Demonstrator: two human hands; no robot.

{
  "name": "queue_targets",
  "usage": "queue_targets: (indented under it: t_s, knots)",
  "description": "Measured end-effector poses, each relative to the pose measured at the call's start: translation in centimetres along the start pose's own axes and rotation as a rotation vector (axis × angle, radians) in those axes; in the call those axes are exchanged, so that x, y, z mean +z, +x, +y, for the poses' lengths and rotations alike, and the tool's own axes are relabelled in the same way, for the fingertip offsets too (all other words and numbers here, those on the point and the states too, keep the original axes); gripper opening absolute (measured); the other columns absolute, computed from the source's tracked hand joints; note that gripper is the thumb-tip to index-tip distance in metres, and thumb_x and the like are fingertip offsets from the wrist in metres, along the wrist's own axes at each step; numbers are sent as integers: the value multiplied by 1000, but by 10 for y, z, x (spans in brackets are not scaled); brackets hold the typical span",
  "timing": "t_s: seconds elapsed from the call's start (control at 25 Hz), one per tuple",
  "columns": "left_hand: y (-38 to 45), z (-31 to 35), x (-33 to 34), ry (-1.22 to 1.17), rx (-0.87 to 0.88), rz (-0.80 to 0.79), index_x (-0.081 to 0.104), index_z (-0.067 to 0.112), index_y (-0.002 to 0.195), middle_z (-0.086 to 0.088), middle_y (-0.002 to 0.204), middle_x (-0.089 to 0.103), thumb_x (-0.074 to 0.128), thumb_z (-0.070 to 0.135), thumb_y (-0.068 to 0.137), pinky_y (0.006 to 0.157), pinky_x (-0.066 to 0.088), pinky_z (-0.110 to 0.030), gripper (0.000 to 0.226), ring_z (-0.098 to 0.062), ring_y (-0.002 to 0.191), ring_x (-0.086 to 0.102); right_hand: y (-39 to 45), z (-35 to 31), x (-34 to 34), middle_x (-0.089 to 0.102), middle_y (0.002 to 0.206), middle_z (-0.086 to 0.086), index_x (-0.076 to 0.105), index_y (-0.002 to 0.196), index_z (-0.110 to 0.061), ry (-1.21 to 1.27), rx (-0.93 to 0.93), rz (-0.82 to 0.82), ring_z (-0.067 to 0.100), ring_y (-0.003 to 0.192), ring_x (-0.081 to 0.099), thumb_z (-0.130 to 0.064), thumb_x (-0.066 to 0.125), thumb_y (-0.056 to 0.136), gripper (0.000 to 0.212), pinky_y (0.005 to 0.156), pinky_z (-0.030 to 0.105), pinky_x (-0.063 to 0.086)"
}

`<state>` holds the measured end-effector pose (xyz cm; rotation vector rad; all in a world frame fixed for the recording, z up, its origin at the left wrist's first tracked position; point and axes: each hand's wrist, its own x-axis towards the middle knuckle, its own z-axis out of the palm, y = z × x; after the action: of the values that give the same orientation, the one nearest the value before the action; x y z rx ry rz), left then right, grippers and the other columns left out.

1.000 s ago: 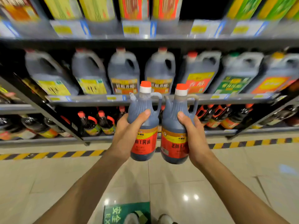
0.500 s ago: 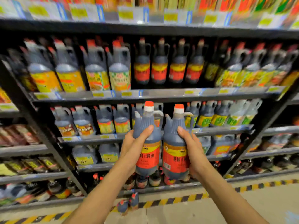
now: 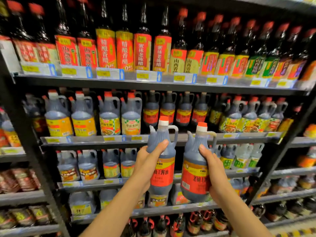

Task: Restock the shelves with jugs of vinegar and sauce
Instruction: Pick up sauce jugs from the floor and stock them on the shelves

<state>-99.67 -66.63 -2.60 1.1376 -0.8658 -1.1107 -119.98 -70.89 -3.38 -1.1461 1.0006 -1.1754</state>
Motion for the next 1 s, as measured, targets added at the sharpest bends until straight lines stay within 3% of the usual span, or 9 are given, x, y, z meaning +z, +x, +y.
queue_targets:
  t_s: [0.12, 0.36, 0.6, 0.72, 0.88, 1.0]
  knots:
    - [20, -5, 6, 17, -14, 0, 73, 11, 111, -18, 95, 79, 82, 56, 75, 91, 58, -60, 58, -38, 89, 77, 22, -5, -7, 79, 110, 10, 67, 129, -21, 1, 1, -7, 34, 96, 77, -64, 72, 73, 71, 86, 52, 60]
    - [72, -16, 45, 39, -80, 30, 76, 14, 106, -13, 93, 81, 77, 52, 83, 85, 62, -47, 44, -29, 86, 79, 94, -10, -41, 80, 104, 13, 72, 122, -18, 14, 104, -45, 33, 90, 78, -58, 71, 85, 55, 77, 44, 60]
    - [141, -15, 103, 35, -73, 42, 77, 9, 105, -12, 90, 81, 77, 49, 85, 64, 60, -32, 44, -26, 81, 79, 172, -27, -86, 80, 102, 14, 82, 104, -23, -21, 141, -140, 32, 88, 79, -67, 78, 64, 60, 77, 43, 61]
    - [173, -7, 130, 37, -53, 43, 79, 8, 104, -14, 91, 80, 77, 48, 85, 59, 60, -30, 44, -27, 80, 79, 212, -44, -105, 80, 102, 14, 85, 91, -28, -34, 139, -160, 33, 88, 79, -67, 78, 65, 48, 76, 43, 61]
    - [211, 3, 155, 44, -47, 37, 79, 8, 103, -16, 92, 80, 78, 50, 83, 57, 60, -30, 47, -28, 78, 79, 254, -62, -121, 80, 101, 15, 85, 89, -27, -53, 154, -202, 32, 85, 79, -66, 78, 70, 44, 67, 40, 63]
    - [233, 8, 162, 10, -72, 100, 70, 7, 119, -18, 98, 79, 82, 52, 77, 63, 61, -37, 63, -31, 82, 79, 280, -68, -126, 80, 100, 16, 86, 84, -22, -14, 184, -216, 31, 80, 80, -63, 79, 74, 42, 60, 38, 62]
